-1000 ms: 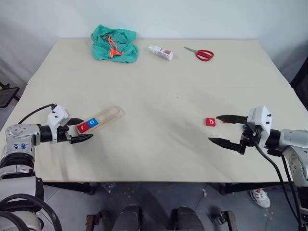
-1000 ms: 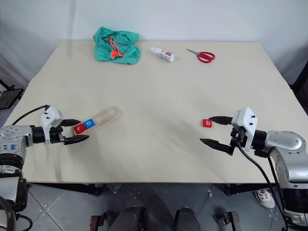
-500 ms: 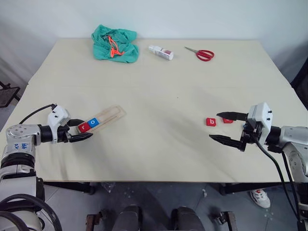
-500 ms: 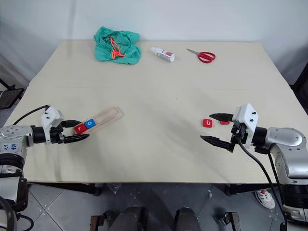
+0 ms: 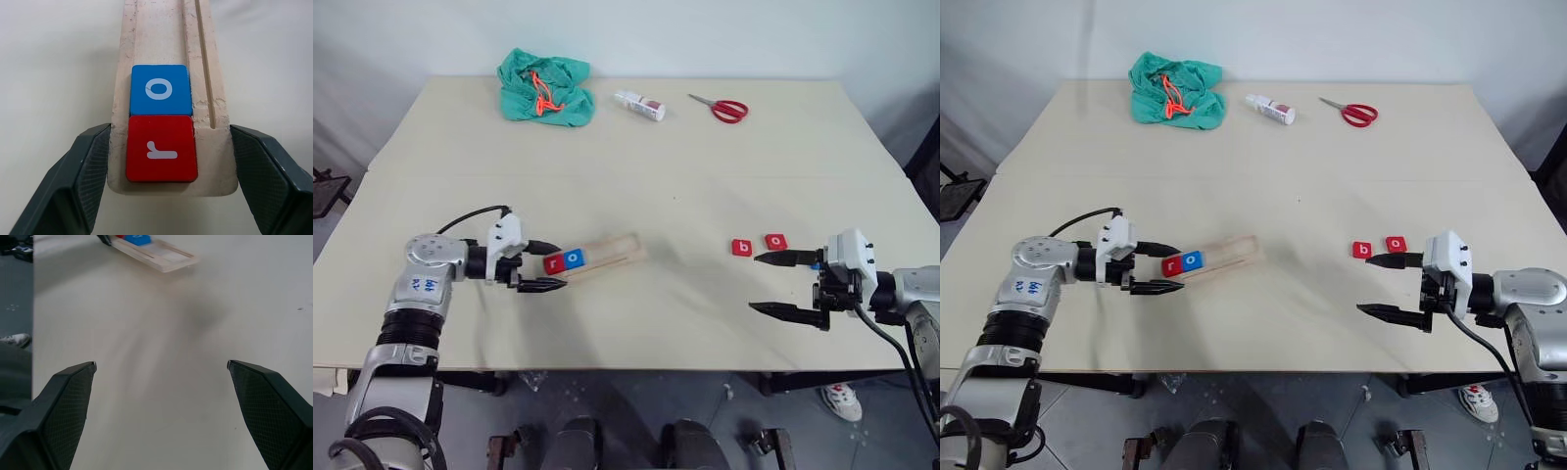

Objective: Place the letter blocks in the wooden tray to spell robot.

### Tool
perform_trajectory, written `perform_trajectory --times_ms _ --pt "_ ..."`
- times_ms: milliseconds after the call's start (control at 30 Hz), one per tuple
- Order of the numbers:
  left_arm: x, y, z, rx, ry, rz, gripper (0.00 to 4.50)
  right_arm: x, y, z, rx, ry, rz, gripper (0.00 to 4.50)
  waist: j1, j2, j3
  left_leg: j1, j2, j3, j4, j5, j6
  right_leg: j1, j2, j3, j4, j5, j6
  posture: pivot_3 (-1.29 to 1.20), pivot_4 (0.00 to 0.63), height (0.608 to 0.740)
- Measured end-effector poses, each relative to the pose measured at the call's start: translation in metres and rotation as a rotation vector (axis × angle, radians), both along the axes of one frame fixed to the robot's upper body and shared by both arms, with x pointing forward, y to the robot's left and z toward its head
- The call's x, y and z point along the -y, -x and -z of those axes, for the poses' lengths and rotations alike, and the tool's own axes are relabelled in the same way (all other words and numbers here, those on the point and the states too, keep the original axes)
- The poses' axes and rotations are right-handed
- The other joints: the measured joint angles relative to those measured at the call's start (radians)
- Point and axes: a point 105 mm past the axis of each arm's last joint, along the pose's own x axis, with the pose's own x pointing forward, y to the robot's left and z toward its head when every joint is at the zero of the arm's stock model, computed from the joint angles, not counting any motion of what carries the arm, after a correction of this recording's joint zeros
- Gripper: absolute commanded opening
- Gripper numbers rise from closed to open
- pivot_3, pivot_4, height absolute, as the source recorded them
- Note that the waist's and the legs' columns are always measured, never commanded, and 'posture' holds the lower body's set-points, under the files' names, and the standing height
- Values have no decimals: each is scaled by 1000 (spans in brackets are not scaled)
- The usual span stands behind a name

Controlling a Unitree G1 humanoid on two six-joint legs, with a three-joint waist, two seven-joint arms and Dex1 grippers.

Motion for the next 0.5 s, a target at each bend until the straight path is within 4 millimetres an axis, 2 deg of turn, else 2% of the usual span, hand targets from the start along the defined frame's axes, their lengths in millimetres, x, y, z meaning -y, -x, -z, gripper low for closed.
perform_trajectory --times_ms 167,300,500 --pt "44 14 8 -6 -7 113 3401 7 2 4 -2 -4 48 4500 7 0 0 -1 -1 -1 0 0 0 1 0 0 -1 0 0 0 150 740" --pt "59 18 13 -1 -61 127 3401 14 7 8 -8 4 89 4500 11 0 0 -1 -1 0 1 0 0 1 0 0 -3 0 0 0 150 740" --pt "72 21 25 -20 -118 105 3401 18 9 6 12 6 128 4500 18 0 0 -1 0 0 0 0 0 2 0 0 -5 0 0 0 150 740"
